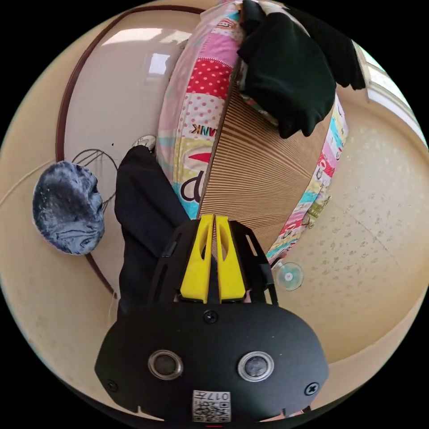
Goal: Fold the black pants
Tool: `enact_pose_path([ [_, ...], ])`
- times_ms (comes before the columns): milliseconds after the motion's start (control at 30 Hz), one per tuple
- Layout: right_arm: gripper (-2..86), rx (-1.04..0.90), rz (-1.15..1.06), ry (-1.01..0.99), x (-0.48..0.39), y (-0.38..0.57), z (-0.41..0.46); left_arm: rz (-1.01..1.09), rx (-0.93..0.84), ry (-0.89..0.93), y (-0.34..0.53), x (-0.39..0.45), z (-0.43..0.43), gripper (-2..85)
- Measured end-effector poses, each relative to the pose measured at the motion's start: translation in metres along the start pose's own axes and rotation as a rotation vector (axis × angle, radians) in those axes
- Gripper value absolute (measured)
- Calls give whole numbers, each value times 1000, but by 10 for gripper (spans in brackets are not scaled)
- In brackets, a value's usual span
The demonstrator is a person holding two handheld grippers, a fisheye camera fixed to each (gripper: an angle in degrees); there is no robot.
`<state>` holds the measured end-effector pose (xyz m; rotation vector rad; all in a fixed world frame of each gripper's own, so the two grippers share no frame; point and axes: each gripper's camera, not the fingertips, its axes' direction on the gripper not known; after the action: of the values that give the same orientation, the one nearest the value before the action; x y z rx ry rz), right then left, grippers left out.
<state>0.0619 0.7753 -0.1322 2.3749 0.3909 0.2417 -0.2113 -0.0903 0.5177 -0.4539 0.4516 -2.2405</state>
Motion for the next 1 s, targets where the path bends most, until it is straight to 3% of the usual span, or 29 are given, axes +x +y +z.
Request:
enact_pose_path([
  [67, 4, -285, -403, 172, -94, -27, 55, -27, 15, 45, 1, -7, 7, -10],
  [133, 4, -541, -636, 187, -146, -15, 109, -31, 17, 68, 3, -10, 20, -10],
  [267, 6, -1068, -933, 160, -208, 96, 231, 12, -23, 87, -1, -5, 42, -10],
  [400, 11, -1327, -915, 158, -197, 214, 312, 72, -56, 91, -7, -3, 55, -10],
  [533, 13, -1535, -502, 141, -134, 308, 380, 58, -57, 100, -13, -25, 49, -10],
  [633, 16, -1481, -266, -16, -113, 324, 379, 0, -13, 157, -18, -55, 30, -10],
  [733, 37, -1144, -3, -15, -79, 293, 350, -30, 26, 181, -25, -82, 10, -10],
  [833, 122, -839, 251, -69, -37, 269, 328, 4, 24, 111, -36, -94, -3, -10],
  [933, 179, -881, 261, -39, -42, 271, 359, 90, -29, -28, -51, -87, -7, -9],
  [1000, 174, -904, 94, -11, -84, 279, 385, 162, -80, -128, -61, -74, -4, -8],
])
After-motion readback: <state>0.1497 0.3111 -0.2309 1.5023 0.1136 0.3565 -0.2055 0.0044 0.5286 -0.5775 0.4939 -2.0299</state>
